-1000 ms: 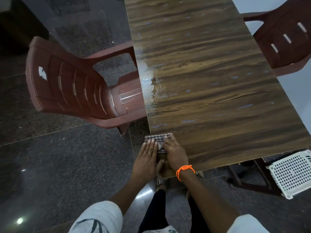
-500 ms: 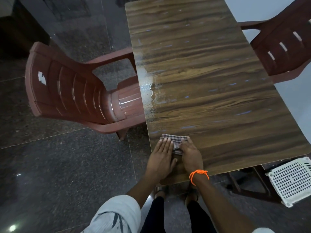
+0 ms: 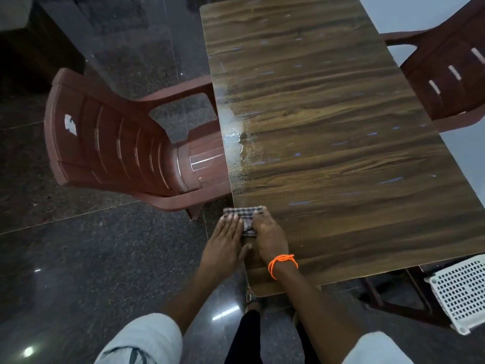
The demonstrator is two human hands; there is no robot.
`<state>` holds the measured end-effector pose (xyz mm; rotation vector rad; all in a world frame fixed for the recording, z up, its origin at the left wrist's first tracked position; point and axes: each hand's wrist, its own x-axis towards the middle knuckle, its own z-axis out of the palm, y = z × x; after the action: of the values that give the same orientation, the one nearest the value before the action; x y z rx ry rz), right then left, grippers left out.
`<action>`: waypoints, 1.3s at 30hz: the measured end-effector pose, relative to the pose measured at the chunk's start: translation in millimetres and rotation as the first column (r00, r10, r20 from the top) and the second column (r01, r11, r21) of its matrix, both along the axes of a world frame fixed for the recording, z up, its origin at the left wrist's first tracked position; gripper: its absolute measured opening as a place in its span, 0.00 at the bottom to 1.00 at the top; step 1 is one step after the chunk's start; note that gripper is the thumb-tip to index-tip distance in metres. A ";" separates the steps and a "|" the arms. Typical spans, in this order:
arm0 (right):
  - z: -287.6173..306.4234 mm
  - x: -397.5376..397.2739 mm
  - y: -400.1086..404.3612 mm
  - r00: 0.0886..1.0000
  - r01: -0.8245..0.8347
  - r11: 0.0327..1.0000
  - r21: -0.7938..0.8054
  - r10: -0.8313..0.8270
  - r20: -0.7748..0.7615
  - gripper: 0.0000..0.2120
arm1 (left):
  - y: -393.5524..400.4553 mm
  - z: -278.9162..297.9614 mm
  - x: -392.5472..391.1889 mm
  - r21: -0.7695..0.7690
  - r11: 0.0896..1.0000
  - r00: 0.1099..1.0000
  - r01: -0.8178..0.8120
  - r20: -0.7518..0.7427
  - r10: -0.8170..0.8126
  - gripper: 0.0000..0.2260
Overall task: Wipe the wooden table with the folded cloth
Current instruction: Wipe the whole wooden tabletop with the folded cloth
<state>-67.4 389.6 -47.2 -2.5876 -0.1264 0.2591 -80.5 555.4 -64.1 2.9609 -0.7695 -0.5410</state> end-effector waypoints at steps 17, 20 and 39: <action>-6.0 -12.9 -100.6 0.966 0.255 0.967 -0.011 -0.255 0.040 0.17 | -109.2 -0.2 20.8 -0.124 0.986 0.993 0.114 -0.009 -0.116 0.33; -4.1 24.1 -100.5 0.985 0.170 0.985 -0.003 -0.170 0.023 0.16 | -107.7 -6.0 47.7 -0.103 0.992 0.997 0.070 0.024 -0.067 0.32; -16.2 -33.6 -179.2 0.977 0.170 0.983 0.071 -0.178 0.121 0.16 | -181.6 -0.6 -13.2 -0.194 0.981 0.999 0.000 -0.051 -0.010 0.33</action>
<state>-101.0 210.4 -63.4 -2.5348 0.0468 0.0254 -93.7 373.8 -64.7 2.7567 -0.7763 -0.5088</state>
